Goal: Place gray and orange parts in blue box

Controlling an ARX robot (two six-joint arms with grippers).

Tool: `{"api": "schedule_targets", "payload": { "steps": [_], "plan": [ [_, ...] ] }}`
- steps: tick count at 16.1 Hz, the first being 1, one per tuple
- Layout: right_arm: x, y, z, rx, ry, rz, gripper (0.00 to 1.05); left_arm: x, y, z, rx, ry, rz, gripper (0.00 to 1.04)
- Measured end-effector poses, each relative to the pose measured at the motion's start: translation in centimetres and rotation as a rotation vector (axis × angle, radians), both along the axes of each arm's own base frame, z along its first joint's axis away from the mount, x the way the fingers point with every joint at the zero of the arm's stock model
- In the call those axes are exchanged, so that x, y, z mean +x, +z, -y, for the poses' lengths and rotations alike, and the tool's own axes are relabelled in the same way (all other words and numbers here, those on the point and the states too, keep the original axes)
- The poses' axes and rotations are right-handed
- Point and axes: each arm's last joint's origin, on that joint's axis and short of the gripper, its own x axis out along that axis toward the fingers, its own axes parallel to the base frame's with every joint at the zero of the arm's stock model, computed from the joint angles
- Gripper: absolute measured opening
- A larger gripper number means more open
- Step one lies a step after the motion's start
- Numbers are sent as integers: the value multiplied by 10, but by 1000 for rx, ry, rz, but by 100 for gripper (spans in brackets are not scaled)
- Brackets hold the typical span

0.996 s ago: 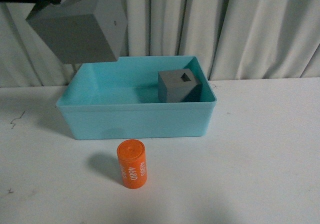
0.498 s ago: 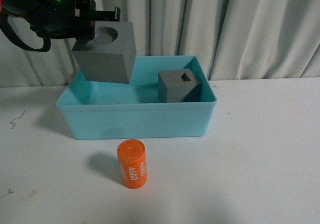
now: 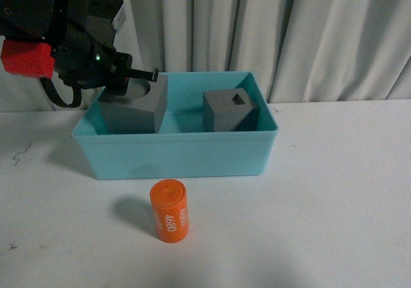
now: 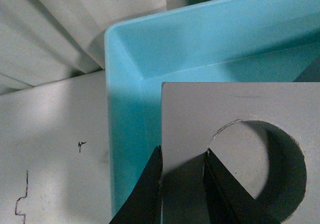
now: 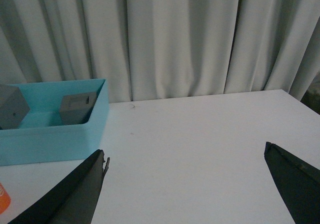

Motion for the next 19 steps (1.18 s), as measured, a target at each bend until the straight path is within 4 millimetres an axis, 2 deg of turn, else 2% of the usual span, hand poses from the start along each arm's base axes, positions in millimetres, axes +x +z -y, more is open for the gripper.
{"api": "schedule_targets", "payload": {
  "steps": [4, 5, 6, 7, 8, 10, 12, 13, 15, 16, 17, 18, 19],
  "plan": [
    [0, 0, 0, 0, 0, 0, 98, 3, -2, -4, 10, 13, -1, 18],
    [0, 0, 0, 0, 0, 0, 98, 3, -3, -4, 8, 9, -2, 25],
    [0, 0, 0, 0, 0, 0, 98, 5, 0, -4, 3, 7, 11, 49],
    [0, 0, 0, 0, 0, 0, 98, 2, 3, -7, -39, 6, -20, 81],
    [0, 0, 0, 0, 0, 0, 98, -32, 49, -31, -235, 4, 9, 97],
    [0, 0, 0, 0, 0, 0, 98, -68, 83, -59, -352, 18, 62, 98],
    [0, 0, 0, 0, 0, 0, 98, -114, 97, -87, -445, 34, 74, 98],
    [0, 0, 0, 0, 0, 0, 98, -143, 93, -103, -486, 57, 47, 98],
    [0, 0, 0, 0, 0, 0, 98, -216, 60, -131, -539, 114, -65, 98],
    [0, 0, 0, 0, 0, 0, 98, -240, 45, -138, -537, 147, -103, 98],
    [0, 0, 0, 0, 0, 0, 98, -250, 38, -142, -525, 167, -111, 98],
    [0, 0, 0, 0, 0, 0, 98, -249, 39, -144, -499, 164, -76, 98],
    [0, 0, 0, 0, 1, 0, 98, -243, 38, -142, -360, 112, 181, 88]
  ]
}}
